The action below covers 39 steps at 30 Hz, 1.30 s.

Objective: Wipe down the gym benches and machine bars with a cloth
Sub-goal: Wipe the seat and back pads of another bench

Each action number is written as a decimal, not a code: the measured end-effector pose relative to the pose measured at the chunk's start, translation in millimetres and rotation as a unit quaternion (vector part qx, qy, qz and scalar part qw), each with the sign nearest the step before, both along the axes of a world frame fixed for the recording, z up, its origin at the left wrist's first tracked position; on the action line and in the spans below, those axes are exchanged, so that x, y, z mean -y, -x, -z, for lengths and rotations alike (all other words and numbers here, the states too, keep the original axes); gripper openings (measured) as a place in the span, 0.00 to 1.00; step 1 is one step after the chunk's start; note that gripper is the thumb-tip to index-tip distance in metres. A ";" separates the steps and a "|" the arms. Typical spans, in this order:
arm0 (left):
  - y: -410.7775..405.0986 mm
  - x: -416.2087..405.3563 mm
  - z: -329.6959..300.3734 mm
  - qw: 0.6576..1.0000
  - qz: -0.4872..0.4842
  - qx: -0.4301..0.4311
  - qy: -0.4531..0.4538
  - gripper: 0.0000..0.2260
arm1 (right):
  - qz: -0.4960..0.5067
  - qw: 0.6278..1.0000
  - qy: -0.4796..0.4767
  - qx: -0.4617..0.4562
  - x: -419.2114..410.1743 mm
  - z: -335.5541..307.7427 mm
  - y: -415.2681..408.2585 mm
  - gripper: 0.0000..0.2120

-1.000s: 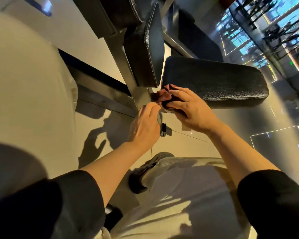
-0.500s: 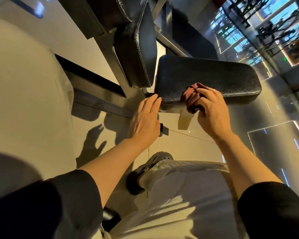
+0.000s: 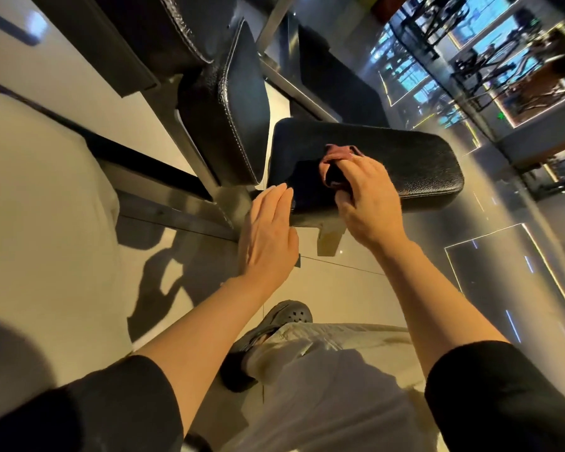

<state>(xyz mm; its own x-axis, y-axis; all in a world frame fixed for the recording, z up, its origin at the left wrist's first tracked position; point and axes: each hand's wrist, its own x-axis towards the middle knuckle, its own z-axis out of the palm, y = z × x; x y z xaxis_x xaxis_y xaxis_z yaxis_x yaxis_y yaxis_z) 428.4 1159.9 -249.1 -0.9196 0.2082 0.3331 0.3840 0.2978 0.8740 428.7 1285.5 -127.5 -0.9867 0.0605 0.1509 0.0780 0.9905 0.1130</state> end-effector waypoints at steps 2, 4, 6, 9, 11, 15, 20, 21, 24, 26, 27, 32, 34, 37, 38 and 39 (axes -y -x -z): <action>4.2 -1.5 -0.2 1.000 -0.012 -0.003 -0.002 0.23 | -0.072 0.993 -0.037 0.090 9.6 12.5 8.8 0.20; 6.9 -3.8 1.5 1.000 -0.018 0.003 0.001 0.22 | -0.116 0.979 -0.112 0.124 8.6 19.2 15.6 0.20; 7.9 -6.4 1.5 1.000 -0.020 0.012 -0.013 0.21 | -0.093 0.983 -0.122 0.099 -4.5 9.6 25.9 0.15; 10.7 -9.6 2.3 0.999 -0.031 0.006 -0.021 0.19 | -0.015 0.993 -0.113 0.022 -26.6 -6.1 39.9 0.12; 14.1 -11.5 3.5 0.999 -0.045 -0.003 -0.017 0.17 | 0.032 0.995 -0.094 0.015 -19.1 0.0 49.9 0.15; 20.0 -15.7 2.1 0.998 -0.067 -0.001 -0.002 0.15 | -0.067 0.985 -0.104 0.117 14.5 32.7 76.4 0.19; 25.0 -14.8 4.8 0.997 -0.058 0.023 -0.038 0.19 | -0.007 0.991 -0.088 0.102 -1.0 27.9 100.8 0.19; 25.1 -13.8 4.7 0.998 -0.054 0.021 -0.039 0.19 | 0.017 0.994 -0.081 0.069 -8.9 24.1 101.7 0.19; 26.5 -13.1 3.6 0.997 -0.052 0.022 -0.044 0.18 | 0.047 0.993 -0.103 0.013 -14.2 23.5 100.4 0.18; 28.2 -13.5 0.9 0.997 -0.054 0.022 -0.050 0.18 | -0.006 0.994 -0.103 0.039 -3.0 27.6 97.3 0.18; 28.9 -14.1 -0.8 0.997 -0.054 0.018 -0.046 0.18 | -0.040 0.993 -0.092 0.068 2.1 28.7 96.0 0.18; 29.2 -20.1 -2.2 0.999 -0.043 -0.004 -0.025 0.17 | -0.061 0.983 -0.101 0.142 -0.1 23.8 94.9 0.19; 29.0 -23.3 -0.8 0.998 -0.051 -0.006 -0.037 0.15 | -0.034 0.989 -0.049 0.138 -5.0 20.7 91.0 0.17; 30.6 -25.9 0.8 0.997 -0.058 -0.012 -0.052 0.13 | -0.044 0.991 0.068 0.108 -3.1 16.7 83.2 0.20; 31.5 -26.4 1.2 0.997 -0.058 -0.012 -0.055 0.13 | -0.044 0.990 0.095 0.096 -1.8 16.5 81.8 0.23; 31.6 -26.4 1.8 0.997 -0.057 -0.010 -0.057 0.13 | -0.047 0.990 0.099 0.090 -1.1 17.4 81.3 0.25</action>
